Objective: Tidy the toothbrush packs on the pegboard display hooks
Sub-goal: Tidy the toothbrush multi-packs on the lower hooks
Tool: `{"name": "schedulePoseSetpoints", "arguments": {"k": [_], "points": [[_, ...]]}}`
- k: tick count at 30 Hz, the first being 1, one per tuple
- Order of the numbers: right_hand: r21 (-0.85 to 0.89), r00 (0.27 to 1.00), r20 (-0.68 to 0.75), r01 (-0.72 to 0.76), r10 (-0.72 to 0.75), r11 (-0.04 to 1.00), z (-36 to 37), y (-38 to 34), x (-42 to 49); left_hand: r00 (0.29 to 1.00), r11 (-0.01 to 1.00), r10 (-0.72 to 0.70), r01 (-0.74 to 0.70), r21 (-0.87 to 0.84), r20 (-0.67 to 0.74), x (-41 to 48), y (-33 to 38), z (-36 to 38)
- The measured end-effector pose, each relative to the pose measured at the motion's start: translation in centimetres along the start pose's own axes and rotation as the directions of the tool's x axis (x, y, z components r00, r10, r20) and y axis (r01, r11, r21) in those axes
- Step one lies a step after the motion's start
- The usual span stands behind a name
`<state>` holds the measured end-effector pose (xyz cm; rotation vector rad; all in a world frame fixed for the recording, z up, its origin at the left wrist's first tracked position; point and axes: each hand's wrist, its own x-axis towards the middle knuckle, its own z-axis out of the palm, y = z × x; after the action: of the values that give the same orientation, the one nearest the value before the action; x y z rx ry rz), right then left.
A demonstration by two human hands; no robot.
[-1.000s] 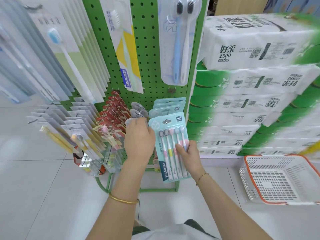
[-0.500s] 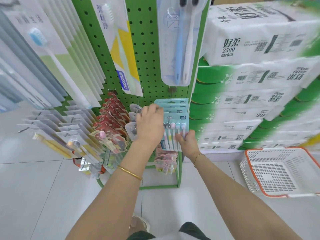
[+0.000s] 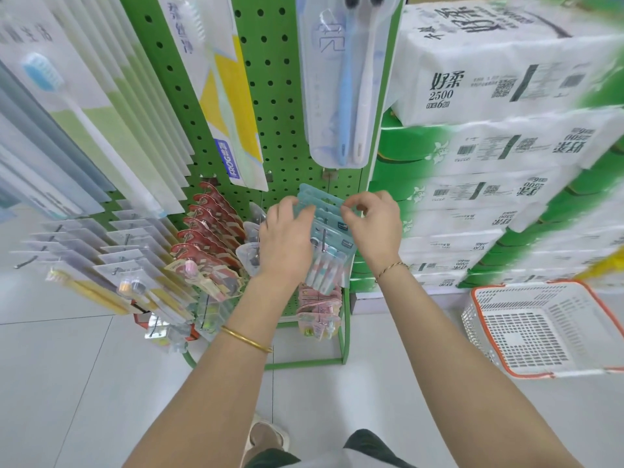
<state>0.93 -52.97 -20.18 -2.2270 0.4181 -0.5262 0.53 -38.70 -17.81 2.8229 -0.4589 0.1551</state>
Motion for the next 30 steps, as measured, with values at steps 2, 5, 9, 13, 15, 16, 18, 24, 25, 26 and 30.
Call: {"name": "schedulePoseSetpoints", "arguments": {"k": [2,5,9,13,15,16,18,24,25,26,30], "points": [[-0.058,0.999,0.036,-0.001,0.003,0.998,-0.2,-0.2,-0.1,1.000,1.000,0.000,0.000,-0.014,0.014,0.1,-0.1,-0.1],[-0.102,0.998,0.058,0.043,-0.037,0.994,-1.0,-0.7,0.0,1.000,0.999,0.008,-0.006,-0.054,0.022,0.1,-0.2,0.0],[-0.231,0.989,0.114,0.118,-0.093,0.966,-1.6,-1.0,0.0,1.000,0.996,0.015,-0.013,-0.085,0.024,0.1,-0.1,0.1],[-0.362,0.978,0.159,0.185,-0.135,0.913,-1.9,-1.3,0.1,1.000,0.993,0.018,-0.019,-0.113,-0.009,0.1,0.0,0.2],[-0.389,0.977,0.156,0.195,-0.144,0.900,-2.0,-1.1,0.1,0.999,0.992,0.023,-0.026,-0.124,-0.028,0.1,-0.1,0.5],[-0.393,0.978,0.149,0.191,-0.143,0.899,-2.0,-0.9,0.1,0.999,0.991,0.027,-0.031,-0.134,-0.032,0.1,-0.1,0.6],[-0.382,0.981,0.135,0.179,-0.136,0.907,-2.0,-0.7,0.0,0.999,0.986,0.031,-0.036,-0.161,-0.033,-0.1,0.0,0.9],[-0.355,0.988,0.093,0.148,-0.123,0.923,-2.0,-0.8,-0.4,0.999,0.970,-0.004,-0.007,-0.243,-0.044,-0.2,0.1,1.3],[-0.350,0.989,0.083,0.142,-0.120,0.926,-1.9,-0.7,-0.5,0.999,0.968,-0.008,-0.003,-0.251,-0.044,-0.2,0.0,1.3],[-0.343,0.990,0.070,0.137,-0.120,0.929,-2.0,-0.6,-0.7,0.999,0.966,-0.012,0.001,-0.257,-0.043,-0.3,-0.1,1.4],[-0.335,0.989,0.003,0.142,-0.149,0.931,-2.3,-0.6,-1.7,0.999,0.954,-0.003,-0.012,-0.299,-0.047,-0.8,-0.4,1.5]]}}
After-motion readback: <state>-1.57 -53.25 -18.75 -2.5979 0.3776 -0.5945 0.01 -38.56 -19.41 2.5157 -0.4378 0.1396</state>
